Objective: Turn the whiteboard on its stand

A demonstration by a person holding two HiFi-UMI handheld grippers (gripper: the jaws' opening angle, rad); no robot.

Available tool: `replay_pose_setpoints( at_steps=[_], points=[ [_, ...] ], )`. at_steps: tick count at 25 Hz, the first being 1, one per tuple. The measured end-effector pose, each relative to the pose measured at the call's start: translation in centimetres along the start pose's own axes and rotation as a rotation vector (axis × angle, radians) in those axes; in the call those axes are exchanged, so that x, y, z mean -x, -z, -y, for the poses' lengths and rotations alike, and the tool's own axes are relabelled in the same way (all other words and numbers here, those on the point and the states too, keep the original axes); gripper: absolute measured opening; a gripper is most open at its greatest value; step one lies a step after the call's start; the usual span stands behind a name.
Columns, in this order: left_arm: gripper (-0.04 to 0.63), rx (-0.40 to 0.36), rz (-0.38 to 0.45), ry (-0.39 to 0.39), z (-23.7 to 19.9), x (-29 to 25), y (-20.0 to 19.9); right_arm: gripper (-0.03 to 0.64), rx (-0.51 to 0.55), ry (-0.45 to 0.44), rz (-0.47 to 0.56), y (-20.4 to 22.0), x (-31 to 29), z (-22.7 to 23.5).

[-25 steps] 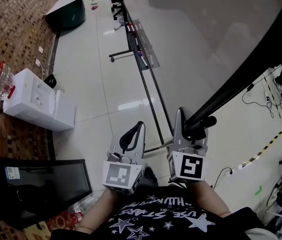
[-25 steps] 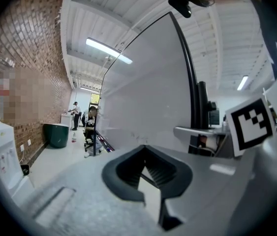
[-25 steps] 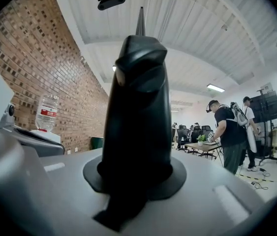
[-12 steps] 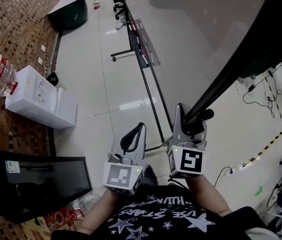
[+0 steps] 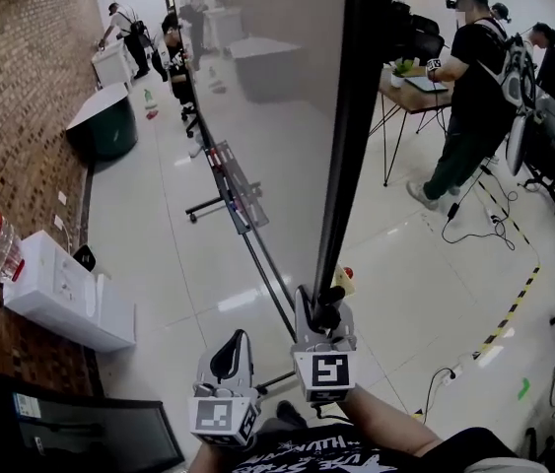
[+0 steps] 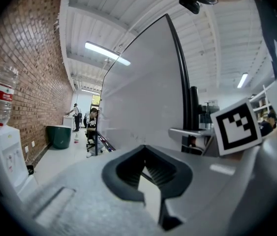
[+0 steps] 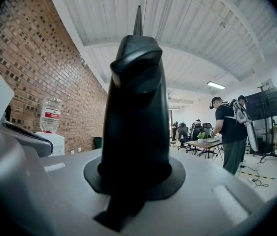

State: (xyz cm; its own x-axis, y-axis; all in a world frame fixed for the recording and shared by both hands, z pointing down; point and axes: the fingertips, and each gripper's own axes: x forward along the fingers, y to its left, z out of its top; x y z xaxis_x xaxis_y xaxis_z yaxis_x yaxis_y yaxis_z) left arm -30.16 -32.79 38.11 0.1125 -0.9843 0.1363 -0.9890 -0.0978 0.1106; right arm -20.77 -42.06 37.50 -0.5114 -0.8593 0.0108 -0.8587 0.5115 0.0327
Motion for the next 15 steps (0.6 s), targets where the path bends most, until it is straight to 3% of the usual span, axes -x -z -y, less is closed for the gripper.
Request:
replay_pose_setpoints(
  at_steps=[9, 15],
  points=[
    [0.006, -0.032, 0.030, 0.007, 3.9, 1.7, -0.3, 0.091, -0.006, -0.023, 0.016, -0.4, 2.1, -1.1],
    [0.006, -0.061, 0.051, -0.061, 4.7, 3.4, -1.3, 0.089, 0.002, -0.037, 0.022, -1.0, 2.6, -1.5]
  ],
)
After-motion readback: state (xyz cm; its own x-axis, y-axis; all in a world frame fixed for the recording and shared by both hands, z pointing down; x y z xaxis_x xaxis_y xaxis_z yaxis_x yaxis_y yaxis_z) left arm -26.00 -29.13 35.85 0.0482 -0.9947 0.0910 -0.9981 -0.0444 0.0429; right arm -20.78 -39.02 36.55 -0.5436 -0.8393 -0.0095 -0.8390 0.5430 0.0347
